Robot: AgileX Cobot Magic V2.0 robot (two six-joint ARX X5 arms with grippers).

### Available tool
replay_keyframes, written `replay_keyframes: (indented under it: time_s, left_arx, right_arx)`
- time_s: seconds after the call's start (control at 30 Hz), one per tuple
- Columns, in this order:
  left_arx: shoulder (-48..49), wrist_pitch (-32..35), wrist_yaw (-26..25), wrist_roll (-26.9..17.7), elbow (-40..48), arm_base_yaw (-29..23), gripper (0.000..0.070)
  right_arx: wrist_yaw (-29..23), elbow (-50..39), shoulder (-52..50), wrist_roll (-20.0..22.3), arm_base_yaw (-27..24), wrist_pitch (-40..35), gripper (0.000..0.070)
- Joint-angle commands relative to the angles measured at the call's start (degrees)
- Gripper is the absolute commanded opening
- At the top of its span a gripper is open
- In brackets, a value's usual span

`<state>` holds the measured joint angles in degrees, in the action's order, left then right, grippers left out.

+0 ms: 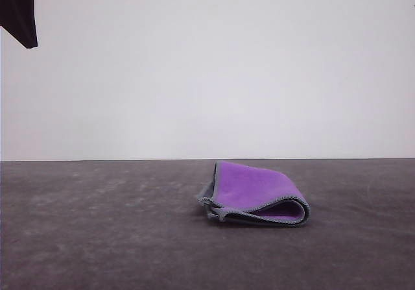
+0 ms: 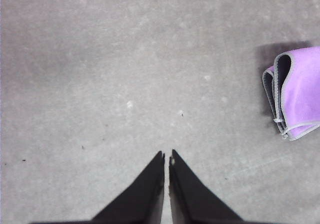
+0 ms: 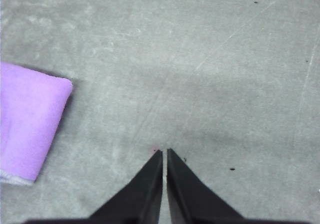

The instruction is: Fold clothes

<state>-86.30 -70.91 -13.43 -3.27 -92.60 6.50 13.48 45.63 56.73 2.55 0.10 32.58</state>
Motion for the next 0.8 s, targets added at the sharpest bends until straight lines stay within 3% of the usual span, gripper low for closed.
replay_keyframes:
  time_s: [0.0,0.1,0.2,0.3,0.57,0.77]
  left_arx:
    - [-0.3,0.3,0.1,0.5,-1.1,0.2,0.0004]
    - [-0.3,0.4,0.1,0.5,-1.1,0.2,0.0004]
    - [0.7,1.7,0.4,-3.6,-0.3,0.1,0.0004]
    - [5.0,9.1,0.5,-1.2,5.7,-0.6,0.0004]
    - [25.0,39.8,1.9,4.5,37.4,-0.8,0.0004]
    - [43.9,50.2,9.5,6.0,60.0,-1.2,0.0004]
  right_arx:
    - [0.0,0.9,0.5,-0.8,0.0,-0.5,0.0012]
    - [0.0,0.9,0.5,-0.8,0.0,-0.5,0.0012]
    - [0.0,0.9,0.5,-0.8,0.0,-0.5,0.0012]
    - [0.0,0.9,0.5,-0.8,0.0,-0.5,0.0012]
    - [0.0,0.9,0.5,-0.8,0.0,-0.5,0.0012]
    - [0.0,0.9,0.5,-0.8,0.0,-0.5,0.0012]
